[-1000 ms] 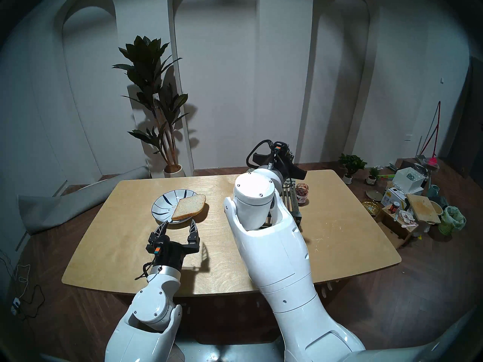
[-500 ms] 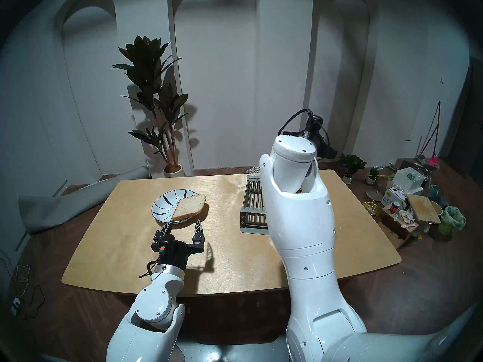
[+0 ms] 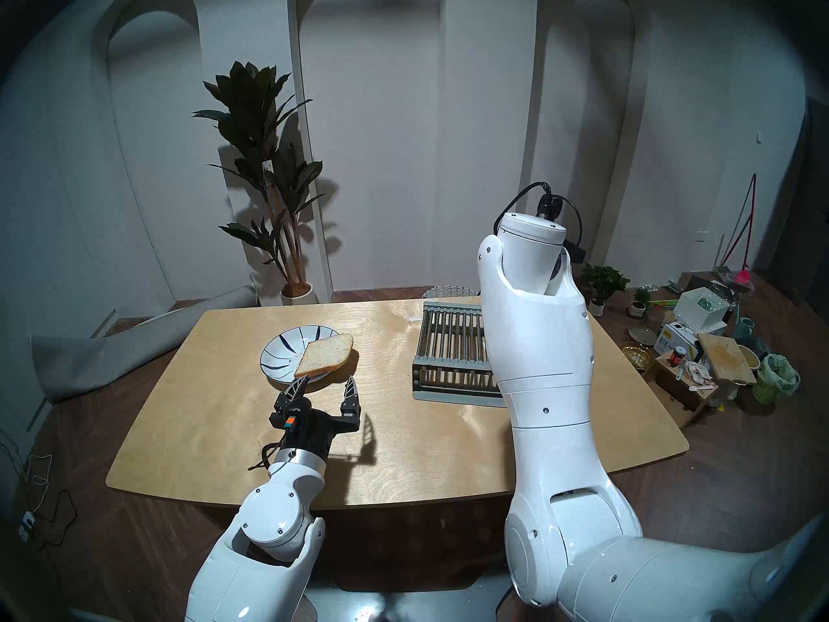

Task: Spread jam over the slice of bread with the knife

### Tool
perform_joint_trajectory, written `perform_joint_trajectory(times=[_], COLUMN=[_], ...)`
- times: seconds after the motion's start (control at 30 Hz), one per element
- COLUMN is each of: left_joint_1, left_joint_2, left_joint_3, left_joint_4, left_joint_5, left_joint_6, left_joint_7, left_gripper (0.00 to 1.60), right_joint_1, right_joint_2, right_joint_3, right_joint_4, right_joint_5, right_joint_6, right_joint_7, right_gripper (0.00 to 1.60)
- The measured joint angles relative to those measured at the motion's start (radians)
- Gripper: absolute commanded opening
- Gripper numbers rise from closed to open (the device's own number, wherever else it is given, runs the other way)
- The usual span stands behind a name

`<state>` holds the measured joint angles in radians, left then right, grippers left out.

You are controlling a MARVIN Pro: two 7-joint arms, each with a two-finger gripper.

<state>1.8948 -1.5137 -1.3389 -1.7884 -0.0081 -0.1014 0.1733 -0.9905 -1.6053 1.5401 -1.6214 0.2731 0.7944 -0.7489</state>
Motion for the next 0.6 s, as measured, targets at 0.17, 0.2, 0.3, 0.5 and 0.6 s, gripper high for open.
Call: perform_joint_trajectory(times=[0.17,0.2,0.3,0.5,0.6], left_joint_1=[-0.009,-0.011,-0.014,-0.022,-0.028], left_joint_2=[0.010,0.012,0.018,0.030,0.037], left_joint_3=[0.022,0.027,0.039,0.066,0.083], left_joint_4=[-0.002,-0.002,-0.005,-0.009,-0.009], left_joint_5=[-0.003,-0.005,-0.011,-0.028,-0.037], left_joint_6=[0.018,0.022,0.030,0.039,0.042], left_joint_7=[0.032,0.040,0.061,0.105,0.133], left_gripper=[1.60,1.60,1.60,1.60,1.60], right_joint_1=[0.049,0.060,0.088,0.137,0.156], right_joint_2=[0.021,0.026,0.037,0.052,0.058], right_joint_3=[0.002,0.000,-0.008,-0.015,-0.021], right_joint_4=[0.054,0.065,0.096,0.158,0.186], right_joint_5=[0.009,0.008,0.003,-0.007,-0.013], right_joint_6=[0.018,0.023,0.033,0.045,0.046], right_joint_7=[0.028,0.031,0.037,0.045,0.049], right_gripper=[0.00,0.00,0.00,0.00,0.00])
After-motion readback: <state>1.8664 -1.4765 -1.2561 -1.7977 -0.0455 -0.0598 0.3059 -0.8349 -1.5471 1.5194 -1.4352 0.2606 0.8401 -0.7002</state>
